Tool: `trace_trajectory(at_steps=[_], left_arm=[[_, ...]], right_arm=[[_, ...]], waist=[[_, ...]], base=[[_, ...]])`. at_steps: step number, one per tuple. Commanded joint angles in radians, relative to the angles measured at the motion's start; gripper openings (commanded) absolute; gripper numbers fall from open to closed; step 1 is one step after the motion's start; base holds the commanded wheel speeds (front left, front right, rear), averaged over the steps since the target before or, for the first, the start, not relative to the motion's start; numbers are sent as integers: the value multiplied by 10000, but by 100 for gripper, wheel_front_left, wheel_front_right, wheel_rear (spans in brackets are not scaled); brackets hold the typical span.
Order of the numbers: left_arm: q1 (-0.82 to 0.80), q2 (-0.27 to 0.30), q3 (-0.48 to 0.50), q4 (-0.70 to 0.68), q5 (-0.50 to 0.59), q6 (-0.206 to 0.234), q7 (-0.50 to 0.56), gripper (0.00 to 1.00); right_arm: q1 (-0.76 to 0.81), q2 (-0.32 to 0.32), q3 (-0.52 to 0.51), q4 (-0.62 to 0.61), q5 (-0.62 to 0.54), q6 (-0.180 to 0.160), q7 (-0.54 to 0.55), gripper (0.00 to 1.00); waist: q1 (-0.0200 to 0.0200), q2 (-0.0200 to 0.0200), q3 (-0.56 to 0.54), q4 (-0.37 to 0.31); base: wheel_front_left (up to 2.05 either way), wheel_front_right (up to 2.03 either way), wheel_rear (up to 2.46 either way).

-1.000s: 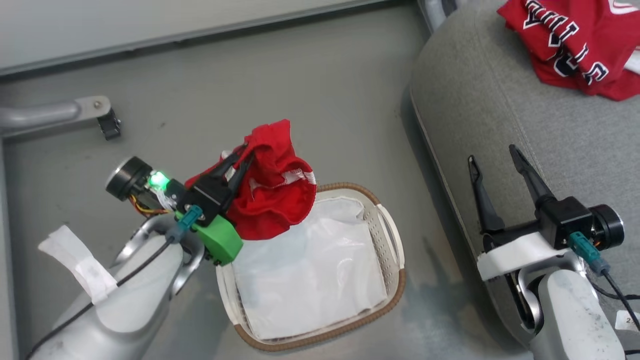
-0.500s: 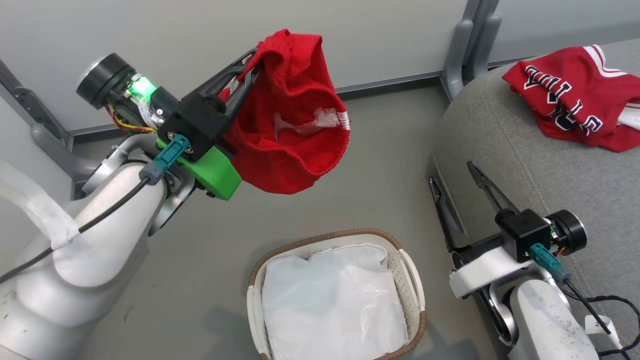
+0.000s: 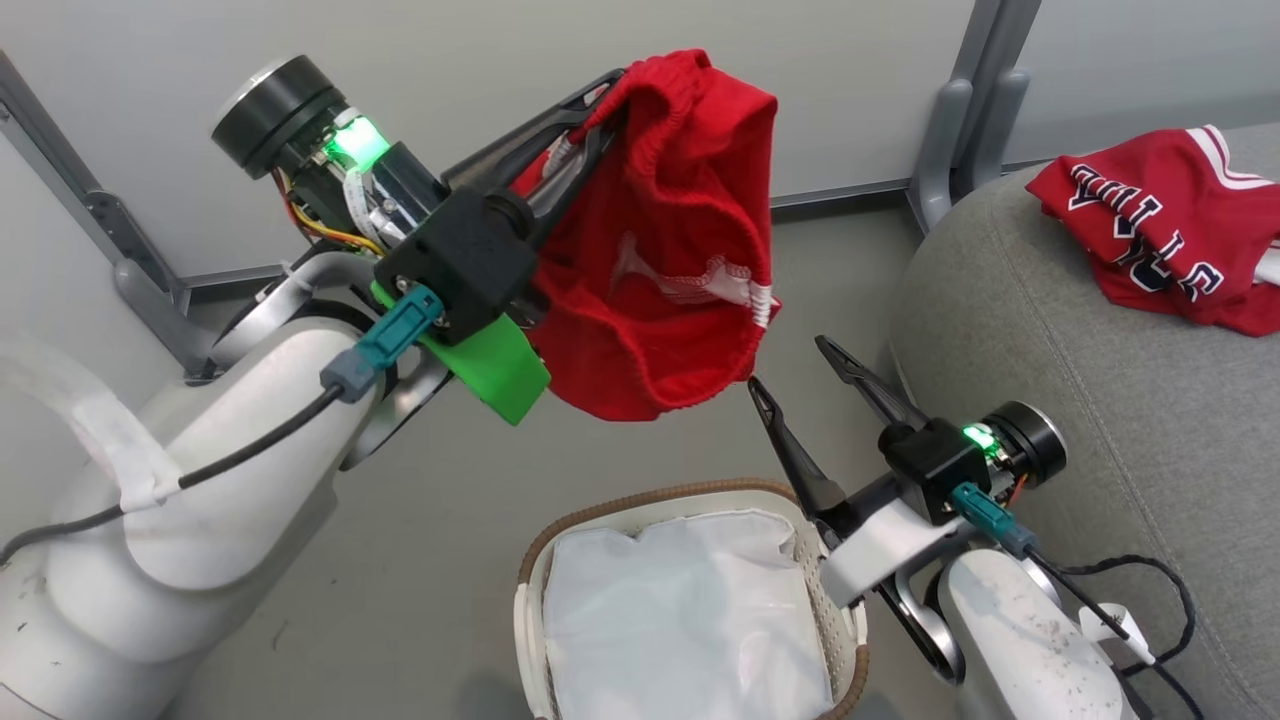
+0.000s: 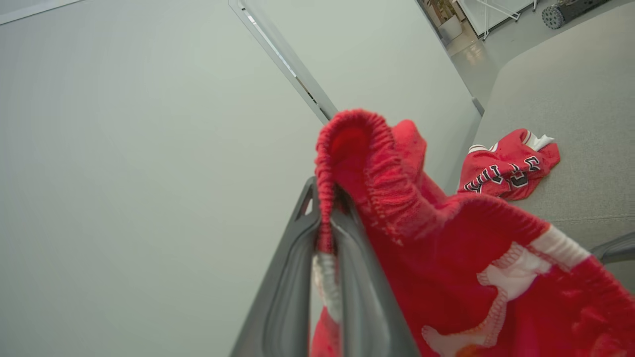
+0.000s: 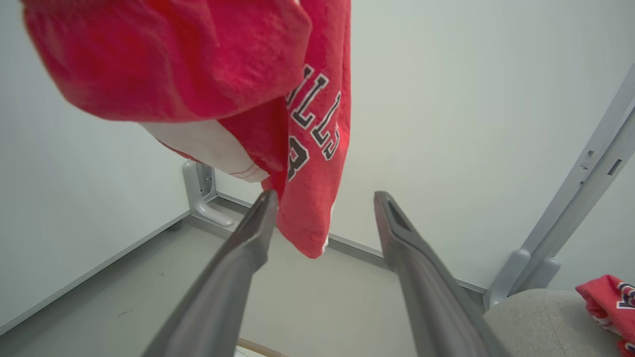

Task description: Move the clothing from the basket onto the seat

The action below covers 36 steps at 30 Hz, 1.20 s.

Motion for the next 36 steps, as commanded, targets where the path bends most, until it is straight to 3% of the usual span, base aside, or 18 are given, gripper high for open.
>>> trace_trajectory(at_steps=[1, 12, 14, 15, 16, 26, 27, 29, 30, 31, 36], left_arm=[[-162, -28, -51, -144, -59, -25, 52, 0], [107, -228, -487, -680, -317, -21, 140, 0], [256, -195, -499, -634, -438, -16, 112, 0], [330, -152, -480, -571, -502, 8, 82, 0], [388, -113, -467, -513, -530, 29, 59, 0], [1509, 194, -355, 456, -1115, 344, -517, 0], [1615, 188, -342, 546, -1133, 390, -625, 4], [1920, 101, -288, 787, -1256, 541, -875, 41], [2090, 32, -255, 918, -1311, 639, -1032, 82], [2224, -24, -230, 1018, -1358, 710, -1129, 100], [3101, -485, -11, 1601, -1646, 1071, -1593, 100]], right_arm=[[-283, -40, 44, 7, -34, -14, -23, 100], [-1420, -38, 63, 649, -650, -14, -22, 100], [-1508, -38, 161, 782, -591, -14, -22, 37], [-1535, -38, 201, 857, -530, -14, -22, 13], [-1550, -38, 222, 893, -484, -14, -22, 0], [-1260, -38, 171, 622, -122, -14, -22, 0], [-1242, -38, 160, 584, -113, -14, -22, 0], [-1220, -40, 121, 478, -69, -14, -23, 0], [-1215, -38, 85, 408, -60, -14, -23, 0], [-1206, -38, 53, 356, -48, -14, -22, 0], [-1172, -40, -154, 99, -48, -14, -23, 0]], waist=[[1, 109, -69, 67], [1, 109, -230, 352], [1, 109, -241, 399], [1, 109, -242, 417], [1, 109, -241, 428], [1, 109, -117, 345], [1, 109, -99, 334], [1, 109, -53, 307], [1, 109, -20, 293], [1, 109, 4, 286], [1, 109, 124, 277]], base=[[0, 0, 0], [0, 0, 0], [0, 0, 0], [0, 0, 0], [0, 0, 0], [0, 0, 0], [0, 0, 0], [0, 0, 0], [0, 0, 0], [0, 0, 0], [0, 0, 0]])
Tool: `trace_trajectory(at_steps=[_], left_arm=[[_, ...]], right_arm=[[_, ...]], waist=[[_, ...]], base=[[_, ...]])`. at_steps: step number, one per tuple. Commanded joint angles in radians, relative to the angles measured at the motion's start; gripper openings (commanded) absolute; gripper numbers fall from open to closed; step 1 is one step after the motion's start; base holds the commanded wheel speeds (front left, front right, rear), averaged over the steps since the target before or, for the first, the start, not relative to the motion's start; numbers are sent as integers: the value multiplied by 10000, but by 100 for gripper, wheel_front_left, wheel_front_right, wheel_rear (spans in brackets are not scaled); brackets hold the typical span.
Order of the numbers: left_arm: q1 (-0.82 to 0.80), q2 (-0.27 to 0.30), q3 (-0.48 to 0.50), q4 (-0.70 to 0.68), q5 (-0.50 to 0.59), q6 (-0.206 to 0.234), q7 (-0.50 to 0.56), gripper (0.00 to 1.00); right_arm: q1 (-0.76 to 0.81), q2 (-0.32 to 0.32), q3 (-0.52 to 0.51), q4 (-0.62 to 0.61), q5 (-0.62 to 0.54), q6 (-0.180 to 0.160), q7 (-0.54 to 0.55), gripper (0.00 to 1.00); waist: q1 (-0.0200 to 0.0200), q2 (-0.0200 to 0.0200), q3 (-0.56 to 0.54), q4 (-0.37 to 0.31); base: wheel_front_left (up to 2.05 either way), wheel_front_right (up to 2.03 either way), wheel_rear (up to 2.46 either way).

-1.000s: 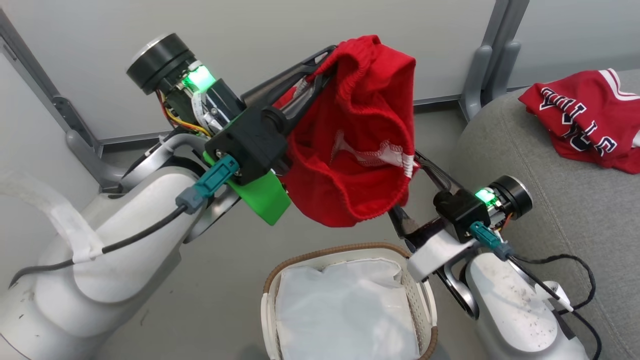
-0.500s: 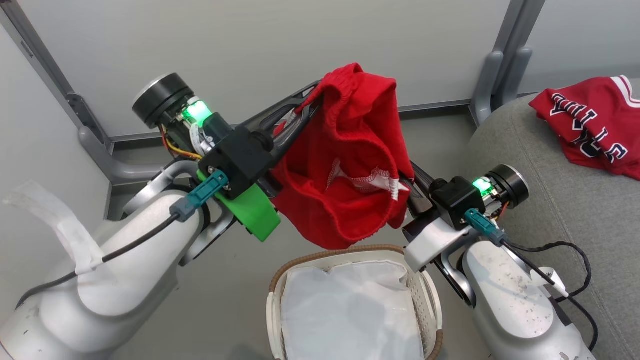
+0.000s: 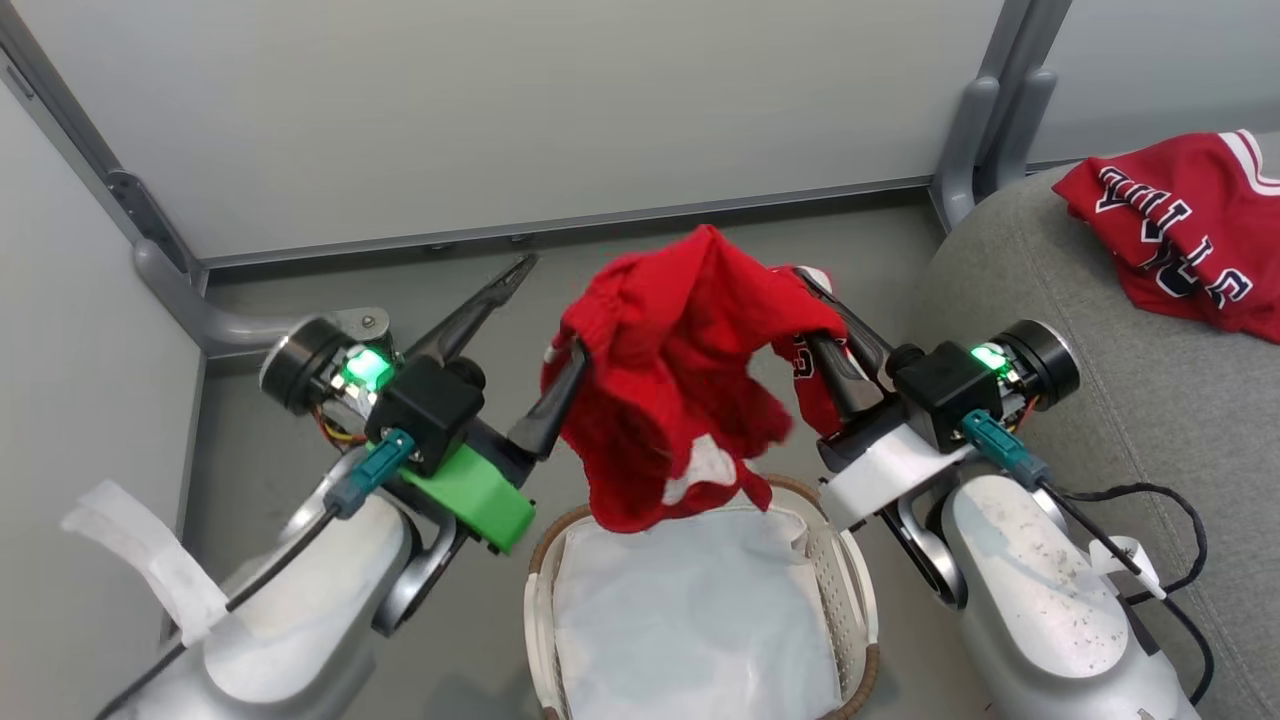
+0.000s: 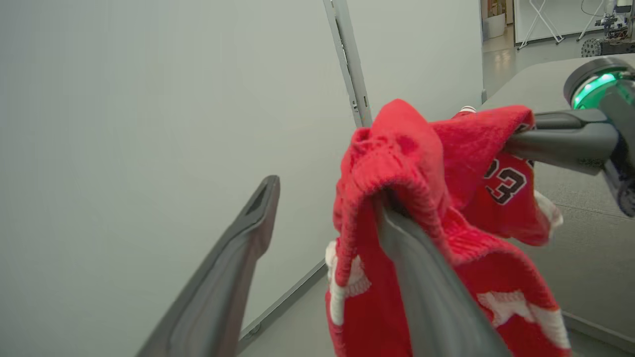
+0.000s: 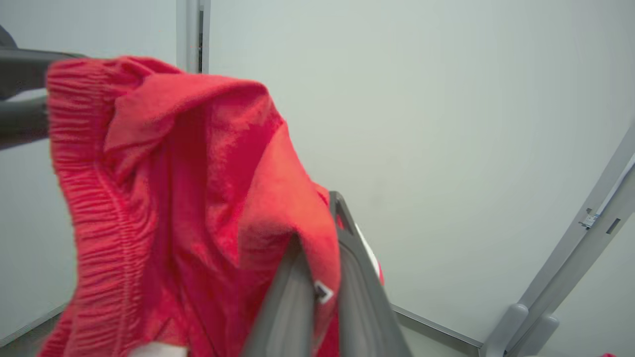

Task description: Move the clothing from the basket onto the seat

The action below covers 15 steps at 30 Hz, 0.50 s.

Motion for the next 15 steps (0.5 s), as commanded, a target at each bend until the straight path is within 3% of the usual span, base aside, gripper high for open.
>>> trace_trajectory(at_steps=[1, 7, 15], left_arm=[[343, -145, 116, 141, -146, 94, -102, 100], [1447, -838, 804, 452, -244, 213, -164, 100], [2998, -1496, 1855, 815, 247, -202, -162, 100]], right_arm=[[114, -36, -93, -98, 15, -14, -22, 0], [239, -38, -586, -468, -69, -14, -22, 0], [397, -36, -1496, -831, -139, -14, -22, 0]], waist=[[0, 109, 35, 3], [0, 109, 139, 57], [0, 109, 272, 48]], base=[[0, 0, 0], [0, 0, 0], [0, 0, 0]])
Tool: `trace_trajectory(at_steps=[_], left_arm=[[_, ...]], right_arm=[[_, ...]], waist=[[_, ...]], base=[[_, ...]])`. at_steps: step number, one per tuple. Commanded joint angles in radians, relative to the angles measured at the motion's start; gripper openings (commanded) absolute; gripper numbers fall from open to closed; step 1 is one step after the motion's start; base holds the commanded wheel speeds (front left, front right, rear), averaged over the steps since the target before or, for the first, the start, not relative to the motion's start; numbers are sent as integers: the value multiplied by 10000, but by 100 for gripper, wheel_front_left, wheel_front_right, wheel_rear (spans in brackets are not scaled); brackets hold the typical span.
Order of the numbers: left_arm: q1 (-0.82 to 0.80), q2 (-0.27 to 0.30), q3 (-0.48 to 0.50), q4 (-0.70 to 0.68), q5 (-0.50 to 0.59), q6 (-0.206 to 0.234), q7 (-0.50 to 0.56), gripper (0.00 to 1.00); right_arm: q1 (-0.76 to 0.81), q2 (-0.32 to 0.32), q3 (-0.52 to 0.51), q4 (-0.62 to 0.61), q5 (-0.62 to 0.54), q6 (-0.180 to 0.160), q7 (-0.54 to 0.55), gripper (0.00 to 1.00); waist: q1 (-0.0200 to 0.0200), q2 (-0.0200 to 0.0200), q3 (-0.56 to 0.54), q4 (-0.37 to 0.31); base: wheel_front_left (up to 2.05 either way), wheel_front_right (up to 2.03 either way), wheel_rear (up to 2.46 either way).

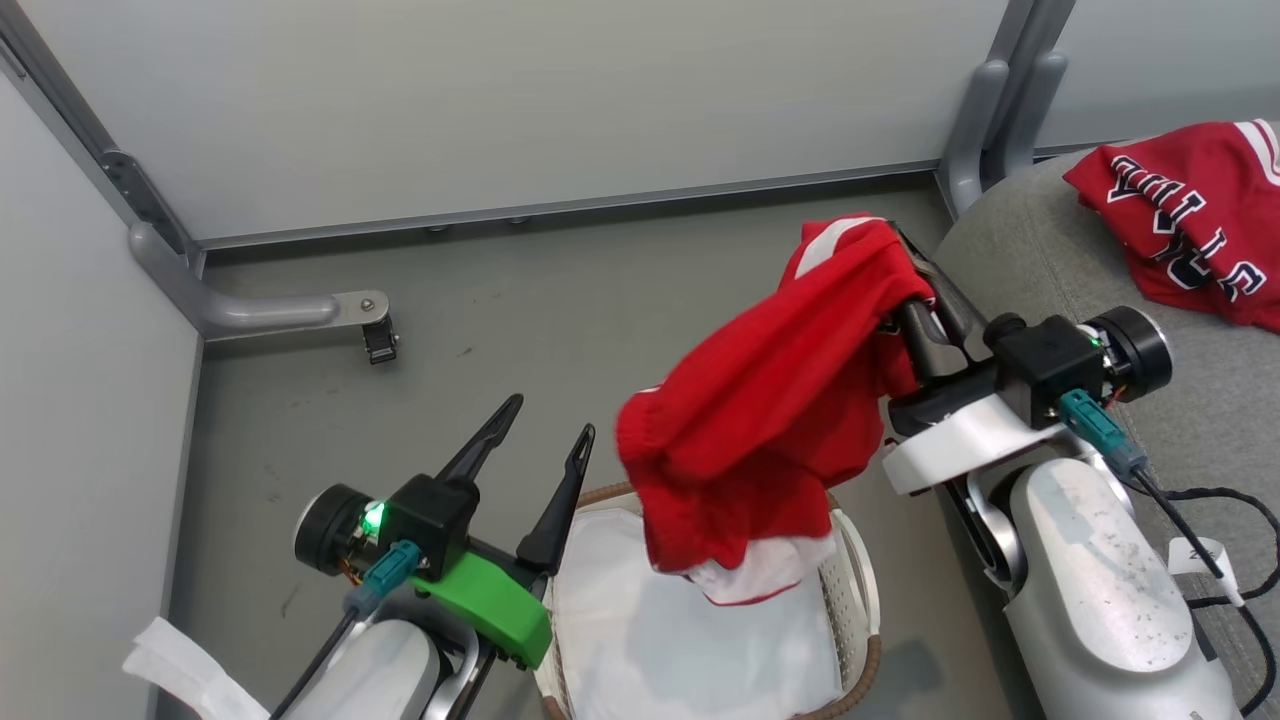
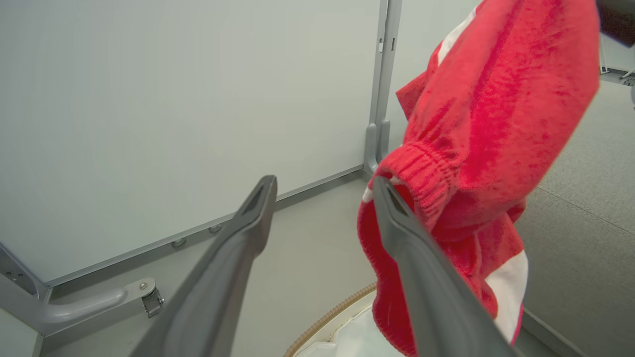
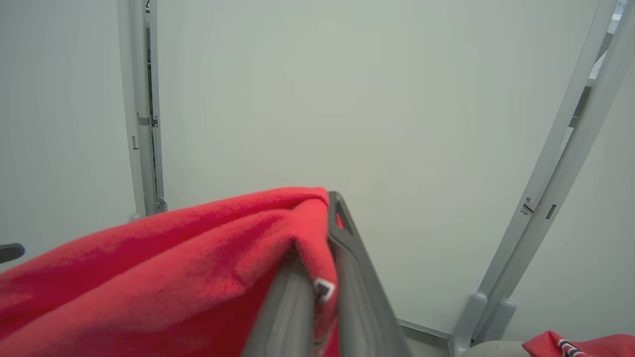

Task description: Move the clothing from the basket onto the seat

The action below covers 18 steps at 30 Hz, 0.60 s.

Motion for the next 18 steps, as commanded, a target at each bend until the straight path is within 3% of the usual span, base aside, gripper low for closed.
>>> trace_trajectory(at_steps=[1, 18], left_arm=[[252, -81, 157, 55, 152, -98, -33, 100], [1190, -1247, 1448, 90, 1327, -747, -34, 100]], right_arm=[[98, -33, -146, -86, -87, -14, -22, 0], [636, -36, -1615, -360, -326, -14, -23, 0]], waist=[[1, 109, 33, -6], [1, 109, 104, -375]], base=[[0, 0, 0], [0, 0, 0]])
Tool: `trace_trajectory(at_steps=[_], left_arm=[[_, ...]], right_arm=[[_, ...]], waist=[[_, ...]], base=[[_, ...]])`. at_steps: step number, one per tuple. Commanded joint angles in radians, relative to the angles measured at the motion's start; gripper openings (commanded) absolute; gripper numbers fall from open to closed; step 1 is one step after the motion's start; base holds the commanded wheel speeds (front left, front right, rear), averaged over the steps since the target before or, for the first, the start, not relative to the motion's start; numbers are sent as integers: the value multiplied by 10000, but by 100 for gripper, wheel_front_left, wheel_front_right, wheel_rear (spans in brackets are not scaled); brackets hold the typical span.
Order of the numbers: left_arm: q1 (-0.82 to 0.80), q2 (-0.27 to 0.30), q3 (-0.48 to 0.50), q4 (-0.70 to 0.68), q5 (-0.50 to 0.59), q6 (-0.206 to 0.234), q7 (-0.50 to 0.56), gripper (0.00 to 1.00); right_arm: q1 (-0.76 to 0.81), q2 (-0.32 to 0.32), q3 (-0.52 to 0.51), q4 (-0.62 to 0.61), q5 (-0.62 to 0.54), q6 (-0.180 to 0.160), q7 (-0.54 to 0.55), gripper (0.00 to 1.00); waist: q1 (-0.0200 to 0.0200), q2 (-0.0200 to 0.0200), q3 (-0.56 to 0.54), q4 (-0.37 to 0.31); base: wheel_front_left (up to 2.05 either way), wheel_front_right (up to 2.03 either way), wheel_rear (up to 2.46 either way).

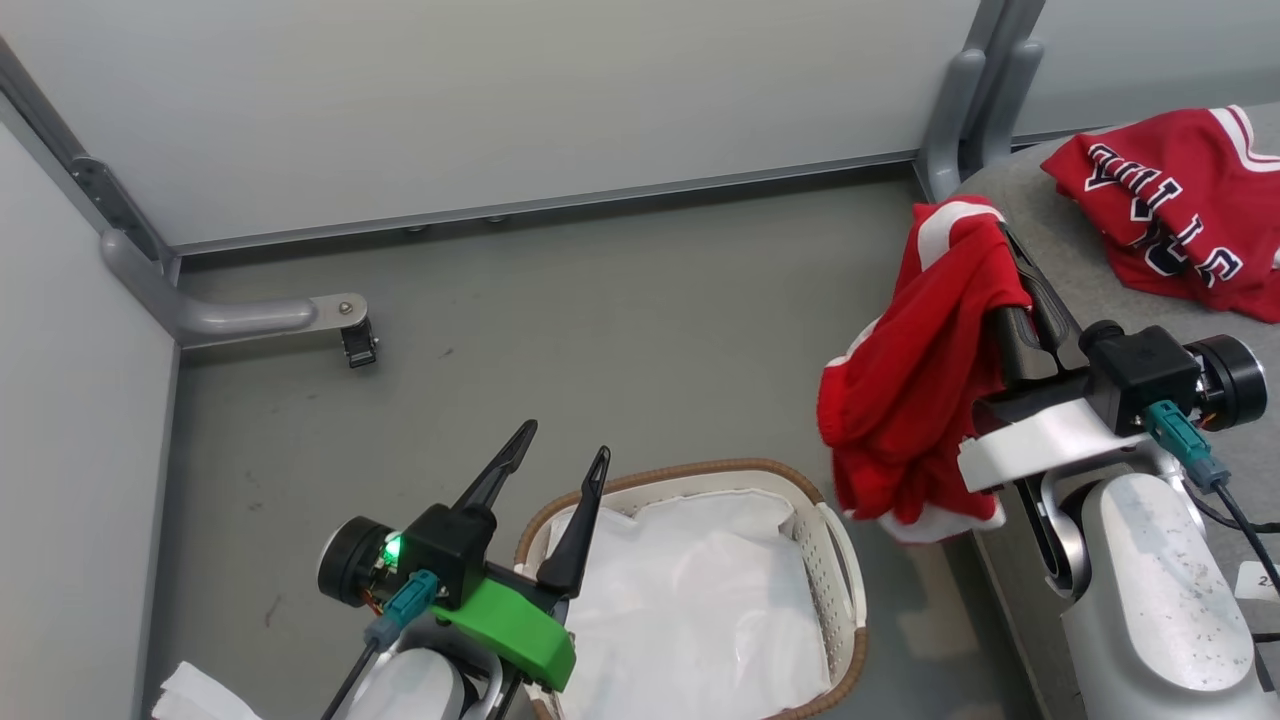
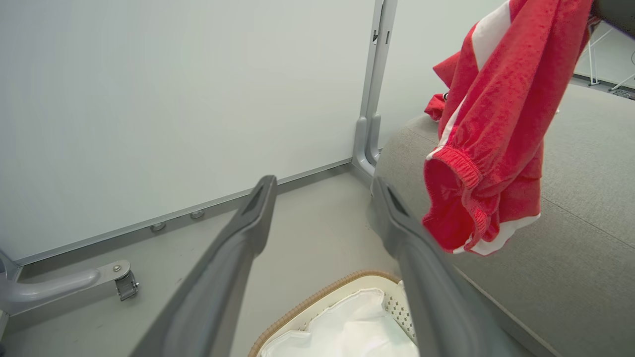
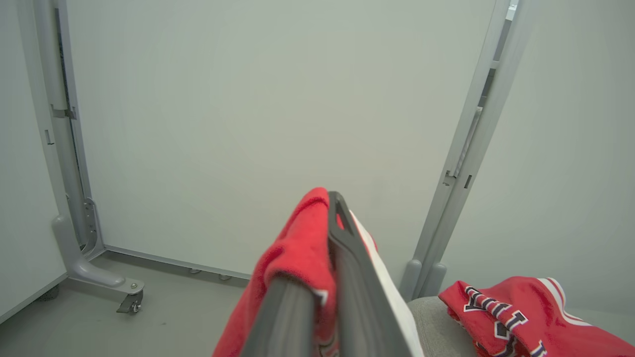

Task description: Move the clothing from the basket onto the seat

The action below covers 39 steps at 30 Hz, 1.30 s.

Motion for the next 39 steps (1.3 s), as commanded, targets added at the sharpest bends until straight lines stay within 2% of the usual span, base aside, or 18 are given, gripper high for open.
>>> trace_trajectory(at_steps=[1, 7, 18, 22, 33, 39], left_arm=[[196, -44, 96, -21, 101, -67, -34, 100], [288, -151, 327, -104, 283, -135, -34, 100], [24, 136, 369, -106, 430, -175, -22, 100], [-142, 308, 91, -72, 388, -178, -22, 100], [-1036, 689, -1179, 170, -56, -180, -22, 100], [-1112, 921, -909, 180, -33, -179, -22, 100]], right_arm=[[113, -36, -66, -56, 62, -14, -23, 0], [167, -35, -165, -154, 229, -14, -21, 0], [478, -32, -216, -171, 771, -14, -23, 0], [622, -24, -451, -149, 918, -14, -23, 0], [903, -24, -1554, -450, 958, -14, -23, 0], [386, -30, -1352, -474, 740, -14, -23, 0]], waist=[[0, 109, 43, -176], [0, 109, 317, -1071], [0, 109, 1031, -3655], [0, 109, 1237, -4339], [0, 109, 1806, -4486], [0, 109, 2018, -4480]], base=[[0, 0, 0], [0, 0, 0], [0, 0, 0], [0, 0, 0], [0, 0, 0], [0, 0, 0]])
